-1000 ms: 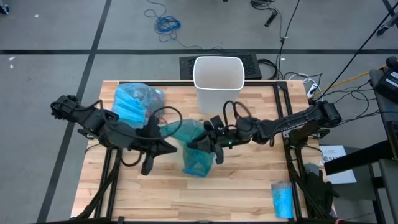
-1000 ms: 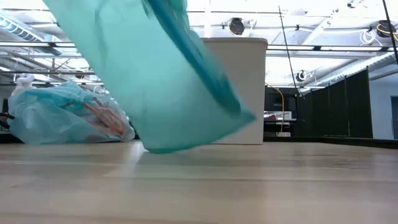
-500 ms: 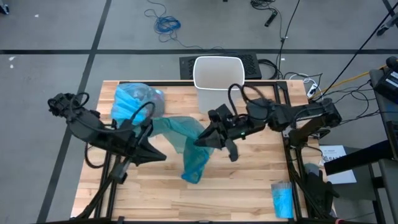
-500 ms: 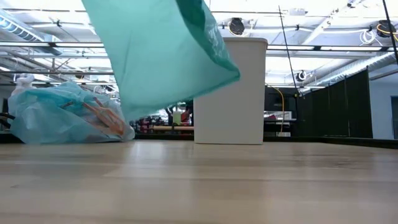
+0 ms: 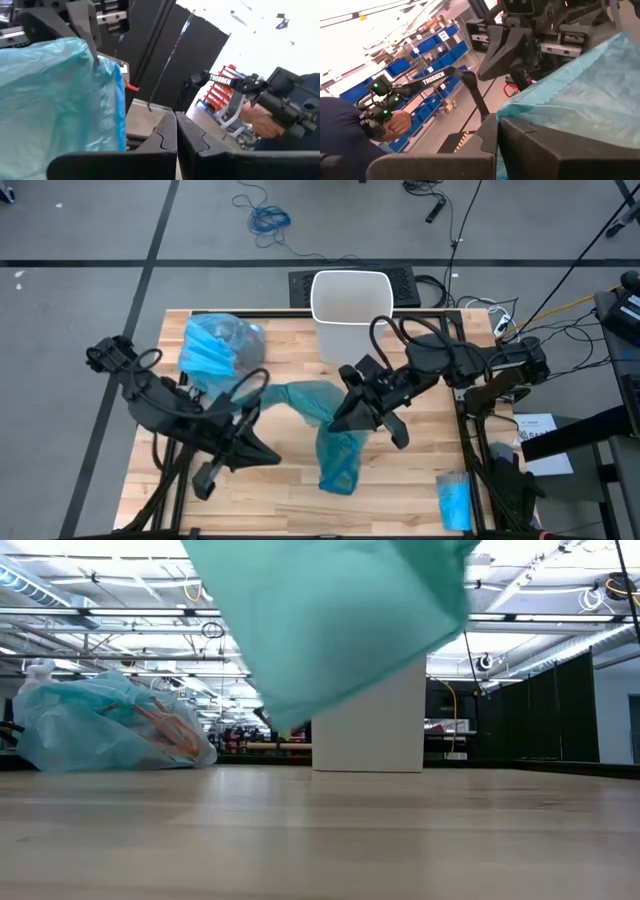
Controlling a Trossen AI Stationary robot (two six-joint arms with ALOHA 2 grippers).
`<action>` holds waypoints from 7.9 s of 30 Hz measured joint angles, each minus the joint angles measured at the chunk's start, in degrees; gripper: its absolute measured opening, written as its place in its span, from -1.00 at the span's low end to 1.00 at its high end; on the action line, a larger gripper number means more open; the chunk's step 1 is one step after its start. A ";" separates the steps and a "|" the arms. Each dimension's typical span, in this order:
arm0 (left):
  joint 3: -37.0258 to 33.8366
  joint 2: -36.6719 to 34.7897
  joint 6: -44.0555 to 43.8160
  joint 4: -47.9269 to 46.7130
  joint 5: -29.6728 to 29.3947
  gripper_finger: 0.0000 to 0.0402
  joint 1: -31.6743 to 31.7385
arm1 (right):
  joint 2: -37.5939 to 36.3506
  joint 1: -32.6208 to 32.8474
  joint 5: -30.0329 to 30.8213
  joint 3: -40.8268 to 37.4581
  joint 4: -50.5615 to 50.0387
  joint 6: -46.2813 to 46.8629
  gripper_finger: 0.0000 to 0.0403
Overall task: Place trash/remove bag and relplace
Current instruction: Insert the new blue trash bag into the white trash bin
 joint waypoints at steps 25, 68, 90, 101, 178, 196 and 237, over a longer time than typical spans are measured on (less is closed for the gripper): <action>0.00 2.77 1.63 5.32 -0.05 -1.00 0.74 | 0.00 -0.84 -0.68 -0.02 -9.70 -4.98 -1.00; -0.02 5.00 -7.98 -6.80 -2.04 -1.00 0.60 | 18.32 -11.14 -20.11 -0.10 -10.79 -8.33 -1.00; -0.02 6.09 -9.43 -6.18 -2.36 -1.00 -0.87 | 22.71 -11.37 -22.35 -0.08 -10.34 -10.53 -0.18; -0.02 6.09 -10.88 -6.37 -2.60 -1.00 -1.30 | 20.49 -8.93 -17.40 -0.04 -18.55 -15.24 -0.12; -0.02 6.28 -1.93 -9.23 -2.99 -1.00 19.54 | -14.38 -24.30 31.43 -17.28 6.15 -24.91 -0.34; -0.02 6.28 -1.90 -9.67 -2.97 -1.00 19.54 | -13.44 -24.74 24.18 -17.13 5.22 -22.29 -0.34; -0.02 6.26 -1.92 -9.69 -2.99 -1.00 19.50 | -13.44 -24.70 23.02 -17.15 2.25 -21.18 -0.34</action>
